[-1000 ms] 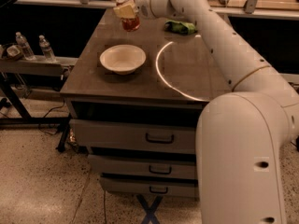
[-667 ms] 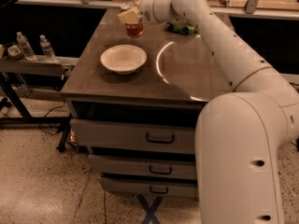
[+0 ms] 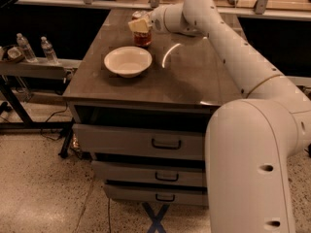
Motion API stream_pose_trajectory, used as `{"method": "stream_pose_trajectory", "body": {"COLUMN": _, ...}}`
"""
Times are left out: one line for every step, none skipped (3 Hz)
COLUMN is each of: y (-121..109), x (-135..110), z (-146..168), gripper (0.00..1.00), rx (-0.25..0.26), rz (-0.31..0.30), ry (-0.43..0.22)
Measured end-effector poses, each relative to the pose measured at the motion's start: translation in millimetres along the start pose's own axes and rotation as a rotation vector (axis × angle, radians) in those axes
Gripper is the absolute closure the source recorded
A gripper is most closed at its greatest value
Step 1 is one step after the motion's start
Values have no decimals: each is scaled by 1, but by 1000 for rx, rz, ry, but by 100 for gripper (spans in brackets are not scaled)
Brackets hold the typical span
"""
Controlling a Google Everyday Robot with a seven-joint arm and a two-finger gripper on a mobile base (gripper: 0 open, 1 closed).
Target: Pick coke can from paper bowl and place on counter
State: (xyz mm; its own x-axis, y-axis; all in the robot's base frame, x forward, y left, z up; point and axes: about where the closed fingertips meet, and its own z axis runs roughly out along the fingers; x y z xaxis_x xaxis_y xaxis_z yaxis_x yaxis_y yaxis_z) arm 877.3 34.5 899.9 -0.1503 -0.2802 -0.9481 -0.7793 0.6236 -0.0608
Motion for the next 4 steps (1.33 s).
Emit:
{"method": "stream_pose_trajectory", "body": {"y": 4, "x": -1, "z": -19, "gripper": 1, "rx": -1, "rz": 32, "ry": -38}}
{"method": "stream_pose_trajectory", "body": {"y": 10, "x": -11, "z": -36, "gripper": 0, "rx": -8, "rz": 31, "ry": -80}}
{"method": "stream_pose_trajectory", "body": {"y": 15, "x": -39, "z": -67, "gripper": 0, "rx": -36, "rz": -20, "ry": -131}}
{"method": "stream_pose_trajectory", "body": {"y": 19, "x": -89, "z": -119, "gripper": 0, "rx": -84, "rz": -153, "ry": -186}}
